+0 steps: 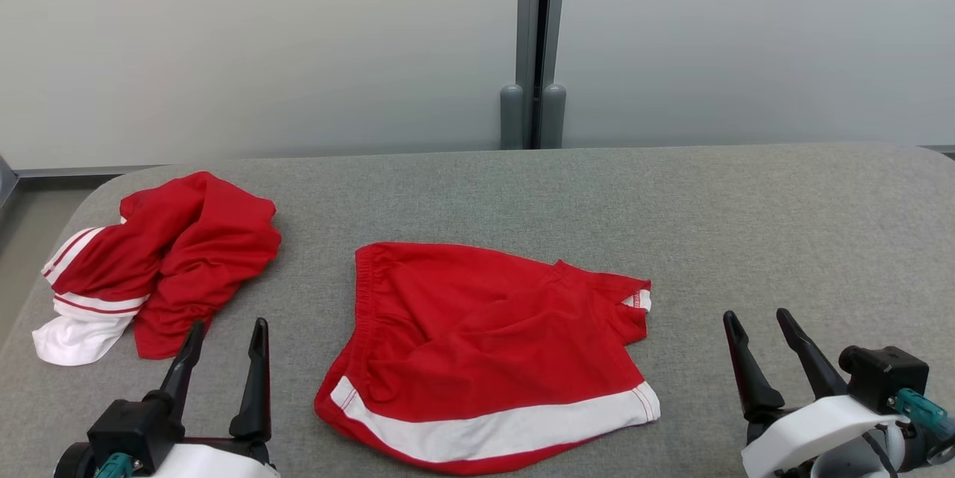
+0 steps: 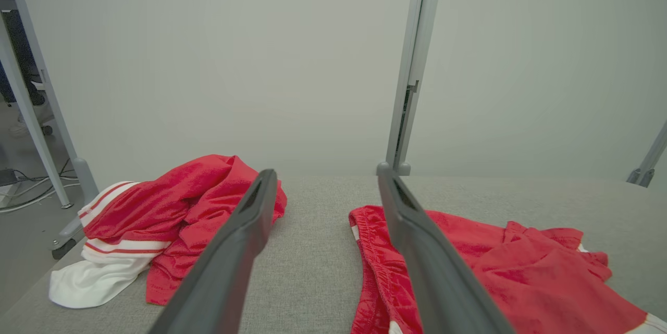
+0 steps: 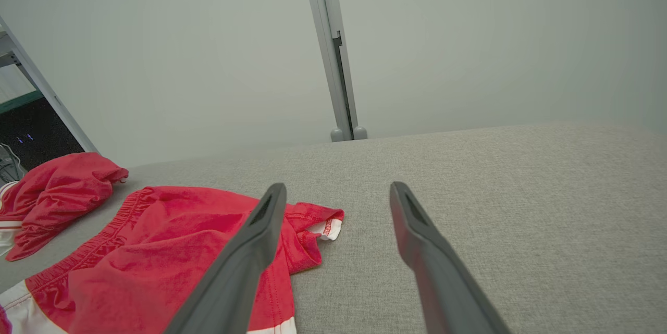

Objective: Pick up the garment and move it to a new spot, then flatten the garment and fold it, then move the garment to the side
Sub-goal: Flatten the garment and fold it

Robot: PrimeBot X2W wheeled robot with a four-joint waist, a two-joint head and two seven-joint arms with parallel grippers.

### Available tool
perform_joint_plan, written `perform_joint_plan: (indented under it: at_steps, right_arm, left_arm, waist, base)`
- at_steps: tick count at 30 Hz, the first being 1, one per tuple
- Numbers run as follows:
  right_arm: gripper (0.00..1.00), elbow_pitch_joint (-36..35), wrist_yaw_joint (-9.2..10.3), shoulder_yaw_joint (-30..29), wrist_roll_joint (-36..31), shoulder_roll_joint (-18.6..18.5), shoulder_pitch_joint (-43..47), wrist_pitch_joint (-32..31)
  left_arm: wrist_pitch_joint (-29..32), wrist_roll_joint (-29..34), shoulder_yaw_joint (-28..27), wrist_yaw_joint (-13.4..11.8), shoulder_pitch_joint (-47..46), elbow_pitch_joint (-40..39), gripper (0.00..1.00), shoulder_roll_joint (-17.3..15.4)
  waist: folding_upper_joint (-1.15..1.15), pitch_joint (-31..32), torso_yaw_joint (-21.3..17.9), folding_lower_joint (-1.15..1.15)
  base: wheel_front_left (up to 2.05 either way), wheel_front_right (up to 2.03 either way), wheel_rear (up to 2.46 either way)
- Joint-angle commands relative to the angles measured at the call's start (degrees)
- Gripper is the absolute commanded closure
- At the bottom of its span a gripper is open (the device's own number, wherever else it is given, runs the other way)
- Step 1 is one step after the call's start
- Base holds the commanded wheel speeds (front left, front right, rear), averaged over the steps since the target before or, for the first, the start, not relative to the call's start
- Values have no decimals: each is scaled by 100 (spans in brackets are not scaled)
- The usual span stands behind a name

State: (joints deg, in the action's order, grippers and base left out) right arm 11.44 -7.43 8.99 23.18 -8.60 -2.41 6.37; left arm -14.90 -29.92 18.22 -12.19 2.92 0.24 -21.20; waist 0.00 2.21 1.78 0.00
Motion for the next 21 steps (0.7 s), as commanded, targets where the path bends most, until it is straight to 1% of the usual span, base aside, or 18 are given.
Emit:
perform_joint_plan:
  at_steps: [1, 4, 9, 13, 15, 16, 21]
  right_arm:
    - [0, -9, -11, 6, -18, -57, -35, -36]
    - [0, -34, -11, 47, 12, -63, -47, -67]
    - [0, -11, -11, 75, 60, -129, -71, -231]
    - [0, 191, -11, 195, 150, -171, -52, -851]
    - [0, 272, -10, 326, 235, -199, -66, -1183]
    - [0, 351, -10, 471, 354, -204, -118, -1475]
    - [0, 526, -10, 760, 611, -154, -352, -1939]
  left_arm:
    - [106, -60, 20, 13, 35, 32, 0, -25]
    - [282, -201, 29, 67, 37, 28, 0, -3]
    - [1038, -422, 171, 209, -69, -46, 0, -199]
    - [1996, -655, 455, 388, -158, -134, 0, -397]
    - [2328, -717, 552, 448, -256, -205, 0, -461]
    - [2605, -757, 649, 511, -322, -218, 0, -504]
    - [3066, -835, 877, 648, -602, -137, 0, -470]
  waist:
    - [0, 5, 4, 0]
    - [0, 2, 8, 0]
    - [0, -22, 40, 0]
    - [0, -59, 73, 0]
    - [0, -100, 95, 0]
    - [0, -148, 101, 0]
    - [0, -392, 100, 0]
  base:
    - [0, 0, 0]
    - [0, 0, 0]
    - [0, 0, 0]
    - [0, 0, 0]
    - [0, 0, 0]
    - [0, 0, 0]
    - [0, 0, 0]
